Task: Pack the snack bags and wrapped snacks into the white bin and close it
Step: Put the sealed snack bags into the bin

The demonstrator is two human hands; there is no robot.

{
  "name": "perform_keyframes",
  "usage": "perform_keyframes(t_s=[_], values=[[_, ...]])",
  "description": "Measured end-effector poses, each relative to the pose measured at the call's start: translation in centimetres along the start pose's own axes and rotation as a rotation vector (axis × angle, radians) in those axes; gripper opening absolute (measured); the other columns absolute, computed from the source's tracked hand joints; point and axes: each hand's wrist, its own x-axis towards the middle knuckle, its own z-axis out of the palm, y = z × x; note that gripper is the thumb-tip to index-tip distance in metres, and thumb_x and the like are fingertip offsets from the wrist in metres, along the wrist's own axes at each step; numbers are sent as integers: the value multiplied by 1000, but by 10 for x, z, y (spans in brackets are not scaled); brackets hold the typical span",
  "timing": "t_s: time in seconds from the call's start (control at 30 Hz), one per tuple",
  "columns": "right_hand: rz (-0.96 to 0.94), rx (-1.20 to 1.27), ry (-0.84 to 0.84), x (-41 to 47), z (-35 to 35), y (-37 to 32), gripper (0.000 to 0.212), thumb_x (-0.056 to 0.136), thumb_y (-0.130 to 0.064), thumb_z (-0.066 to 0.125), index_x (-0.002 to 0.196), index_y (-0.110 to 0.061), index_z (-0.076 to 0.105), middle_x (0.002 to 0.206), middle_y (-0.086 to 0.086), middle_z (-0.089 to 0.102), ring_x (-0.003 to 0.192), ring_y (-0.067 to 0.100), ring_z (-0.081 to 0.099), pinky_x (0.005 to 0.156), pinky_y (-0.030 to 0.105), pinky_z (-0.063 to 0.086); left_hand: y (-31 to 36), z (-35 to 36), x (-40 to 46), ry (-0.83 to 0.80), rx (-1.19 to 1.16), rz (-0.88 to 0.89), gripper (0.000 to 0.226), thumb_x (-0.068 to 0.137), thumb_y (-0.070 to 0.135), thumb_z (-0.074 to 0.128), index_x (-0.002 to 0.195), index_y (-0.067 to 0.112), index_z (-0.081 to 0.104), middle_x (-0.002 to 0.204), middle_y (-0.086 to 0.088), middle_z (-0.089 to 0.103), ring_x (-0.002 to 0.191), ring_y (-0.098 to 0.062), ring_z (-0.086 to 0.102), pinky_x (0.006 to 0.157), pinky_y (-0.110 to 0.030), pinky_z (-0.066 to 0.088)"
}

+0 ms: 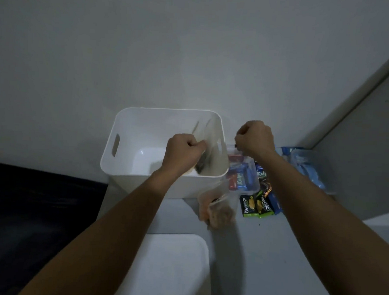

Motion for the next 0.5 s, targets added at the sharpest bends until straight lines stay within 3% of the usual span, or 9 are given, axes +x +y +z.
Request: perform_keyframes(t_s=[0.07, 0.13, 0.27, 0.33, 0.4, 0.5], values=[[26, -46, -87, -13, -4, 15, 14, 78, -8, 62, 88, -5, 72, 85, 16, 73, 76, 31, 71, 76, 44, 60, -2, 0, -25, -77, 36, 48, 49, 84, 24, 68, 41, 18, 44, 37, 9, 36, 36, -6, 36, 46, -13, 33], [11, -103, -260, -29, -8, 28, 13, 82, -10, 66, 92, -2, 71, 85, 17, 73, 71, 29, 72, 75, 44, 61, -8, 2, -50, -180, 128, 63, 46, 85, 27, 68, 43, 20, 48, 36, 11, 39, 34, -4, 40, 45, -9, 32], [-189, -320, -528, -60, -3, 44, 19, 87, -8, 61, 103, -3, 71, 112, 12, 69, 94, 21, 64, 93, 37, 53, -24, 13, -77, -159, 455, 103, 23, 84, 30, 64, 68, 15, 70, 63, 0, 67, 58, -12, 59, 57, -21, 41], [-269, -381, -568, -74, 5, 49, 31, 85, -5, 64, 116, -8, 66, 122, 9, 65, 109, 22, 60, 97, 33, 49, -28, 22, -83, -111, 539, 80, 13, 86, 27, 64, 86, 16, 71, 81, 0, 69, 68, -13, 58, 63, -24, 44], [-306, -384, -554, -85, 13, 57, 40, 84, -5, 67, 123, -12, 62, 127, 7, 61, 116, 22, 58, 98, 32, 48, -28, 33, -86, -129, 545, 66, 8, 85, 22, 65, 91, 16, 67, 88, -1, 68, 73, -14, 58, 66, -26, 47], [-346, -435, -484, -97, 20, 71, 28, 88, -11, 63, 114, -17, 68, 119, 6, 66, 110, 21, 60, 96, 35, 49, -26, 43, -90, -174, 529, 77, 11, 84, 18, 67, 96, 17, 67, 92, -2, 67, 84, -19, 64, 76, -33, 55]])
